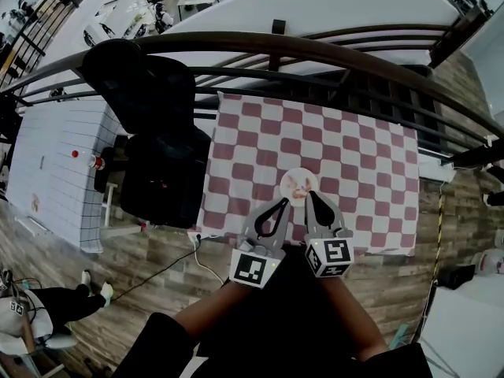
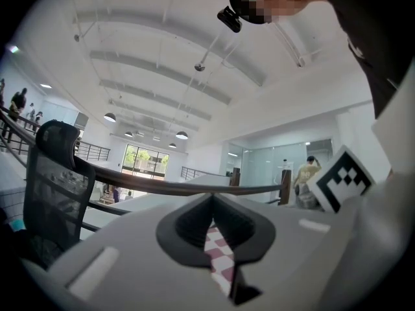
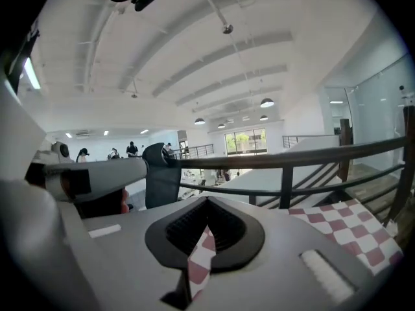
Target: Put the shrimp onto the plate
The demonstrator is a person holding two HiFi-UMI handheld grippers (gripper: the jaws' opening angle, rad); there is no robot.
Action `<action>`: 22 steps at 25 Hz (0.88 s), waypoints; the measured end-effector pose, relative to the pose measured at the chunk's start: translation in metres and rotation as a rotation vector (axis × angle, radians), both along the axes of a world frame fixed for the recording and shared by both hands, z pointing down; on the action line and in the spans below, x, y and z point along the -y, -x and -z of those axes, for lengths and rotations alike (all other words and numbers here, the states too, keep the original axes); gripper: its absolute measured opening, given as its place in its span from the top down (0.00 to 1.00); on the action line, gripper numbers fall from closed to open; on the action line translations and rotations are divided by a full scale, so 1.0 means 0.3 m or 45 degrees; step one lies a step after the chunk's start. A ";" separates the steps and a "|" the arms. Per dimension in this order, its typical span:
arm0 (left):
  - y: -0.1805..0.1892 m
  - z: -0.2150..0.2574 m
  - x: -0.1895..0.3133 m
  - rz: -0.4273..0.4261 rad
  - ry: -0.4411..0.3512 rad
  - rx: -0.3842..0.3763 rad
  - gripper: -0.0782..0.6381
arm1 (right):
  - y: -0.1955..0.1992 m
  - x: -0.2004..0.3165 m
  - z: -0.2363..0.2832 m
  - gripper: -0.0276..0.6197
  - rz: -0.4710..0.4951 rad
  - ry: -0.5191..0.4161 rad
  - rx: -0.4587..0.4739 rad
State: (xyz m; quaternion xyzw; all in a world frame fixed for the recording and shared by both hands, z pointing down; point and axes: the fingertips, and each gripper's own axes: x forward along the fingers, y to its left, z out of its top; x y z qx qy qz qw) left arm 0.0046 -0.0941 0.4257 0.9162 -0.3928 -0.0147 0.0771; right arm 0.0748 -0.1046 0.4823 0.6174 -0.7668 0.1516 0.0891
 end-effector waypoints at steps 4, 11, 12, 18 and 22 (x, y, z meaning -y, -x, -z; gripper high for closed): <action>0.022 0.005 -0.033 -0.015 0.013 -0.014 0.88 | 0.037 -0.049 0.108 0.96 -0.033 -0.120 -0.028; 0.070 0.027 -0.078 -0.053 -0.014 -0.035 0.88 | 0.118 -0.138 0.158 0.96 -0.074 -0.183 -0.091; 0.076 0.025 -0.083 -0.057 -0.016 -0.027 0.88 | 0.124 -0.148 0.161 0.96 -0.077 -0.189 -0.092; 0.047 0.016 -0.112 -0.086 -0.026 -0.023 0.88 | 0.101 -0.190 0.166 0.96 -0.112 -0.202 -0.119; 0.016 0.050 -0.150 -0.125 -0.087 -0.019 0.88 | 0.067 -0.217 0.191 0.96 -0.159 -0.218 -0.139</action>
